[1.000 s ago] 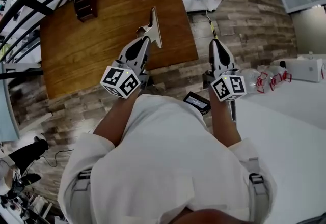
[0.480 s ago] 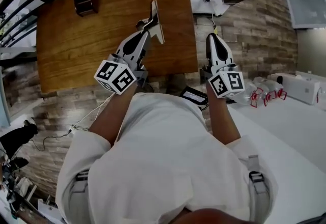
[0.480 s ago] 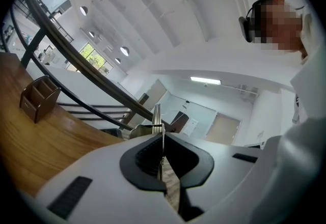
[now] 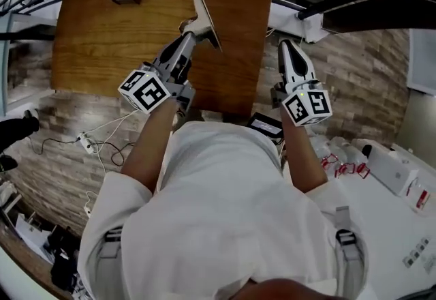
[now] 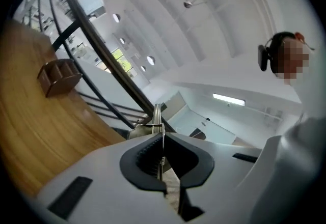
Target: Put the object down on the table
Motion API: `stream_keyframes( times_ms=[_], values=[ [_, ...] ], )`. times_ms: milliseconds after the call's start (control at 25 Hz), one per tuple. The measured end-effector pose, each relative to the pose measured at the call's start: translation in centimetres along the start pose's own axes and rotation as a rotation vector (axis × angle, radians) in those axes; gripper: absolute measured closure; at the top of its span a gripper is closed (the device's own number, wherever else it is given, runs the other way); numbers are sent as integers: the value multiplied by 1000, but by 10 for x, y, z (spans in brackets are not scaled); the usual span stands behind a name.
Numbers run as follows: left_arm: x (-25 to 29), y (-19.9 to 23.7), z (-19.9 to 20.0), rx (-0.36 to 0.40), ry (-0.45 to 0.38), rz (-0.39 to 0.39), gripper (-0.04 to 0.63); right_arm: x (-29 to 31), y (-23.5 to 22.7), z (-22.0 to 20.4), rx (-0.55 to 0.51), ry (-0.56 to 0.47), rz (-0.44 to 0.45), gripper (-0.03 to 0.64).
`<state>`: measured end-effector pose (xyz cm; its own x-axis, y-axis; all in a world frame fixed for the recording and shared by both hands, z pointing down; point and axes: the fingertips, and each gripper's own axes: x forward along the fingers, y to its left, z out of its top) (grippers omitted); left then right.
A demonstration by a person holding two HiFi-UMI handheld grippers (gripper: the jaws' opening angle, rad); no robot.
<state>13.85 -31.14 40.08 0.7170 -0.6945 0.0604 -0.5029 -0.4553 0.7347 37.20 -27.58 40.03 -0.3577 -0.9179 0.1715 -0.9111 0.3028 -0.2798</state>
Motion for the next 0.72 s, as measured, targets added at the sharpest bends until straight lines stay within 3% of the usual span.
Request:
stream_keyframes(
  times_ms=[160,320,400,720],
  values=[
    [5,35,-3,-150,-75,58,577,16,-13,-9,-21,42,42,589],
    [15,54,-8,-276,-171,-3,577,29,-31,-19,-3,47,35,589],
    [13,72,-12,-322,-202,6,577,33,-32,-18,-9,23,37,589],
    [-3,139,-39,-401,-295,139,577,41,-36,-27,-31,39,49,589]
  ],
)
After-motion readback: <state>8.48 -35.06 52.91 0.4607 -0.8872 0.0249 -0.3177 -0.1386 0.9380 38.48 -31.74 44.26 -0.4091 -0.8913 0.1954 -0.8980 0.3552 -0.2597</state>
